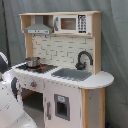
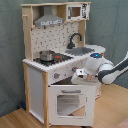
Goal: Play with the kitchen
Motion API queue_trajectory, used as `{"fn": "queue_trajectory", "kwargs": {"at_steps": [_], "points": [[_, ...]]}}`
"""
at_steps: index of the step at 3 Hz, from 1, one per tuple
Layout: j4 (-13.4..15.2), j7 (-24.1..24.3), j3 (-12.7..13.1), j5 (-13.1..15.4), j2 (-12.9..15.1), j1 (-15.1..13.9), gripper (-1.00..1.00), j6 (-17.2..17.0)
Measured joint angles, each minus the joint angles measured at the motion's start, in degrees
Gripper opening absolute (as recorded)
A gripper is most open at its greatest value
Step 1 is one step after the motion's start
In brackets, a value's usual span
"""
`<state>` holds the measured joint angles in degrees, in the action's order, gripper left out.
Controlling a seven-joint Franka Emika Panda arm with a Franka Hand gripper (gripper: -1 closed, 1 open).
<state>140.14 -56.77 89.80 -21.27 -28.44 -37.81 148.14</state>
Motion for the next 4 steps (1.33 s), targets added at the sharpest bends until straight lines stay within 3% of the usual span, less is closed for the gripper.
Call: {"fn": "queue_trajectory", "kwargs": {"at_steps": [1,3,4], "points": [[-0.2,4.1,3.2,0.0,2.9,0.0,-1.00,0.4],[-4.1,13.8,9.9,0.0,3.2,0.0,-1.00,0.4],[-5.6,19.2,11.8,0.0,3.1,0.0,-1.00,0.4]]}}
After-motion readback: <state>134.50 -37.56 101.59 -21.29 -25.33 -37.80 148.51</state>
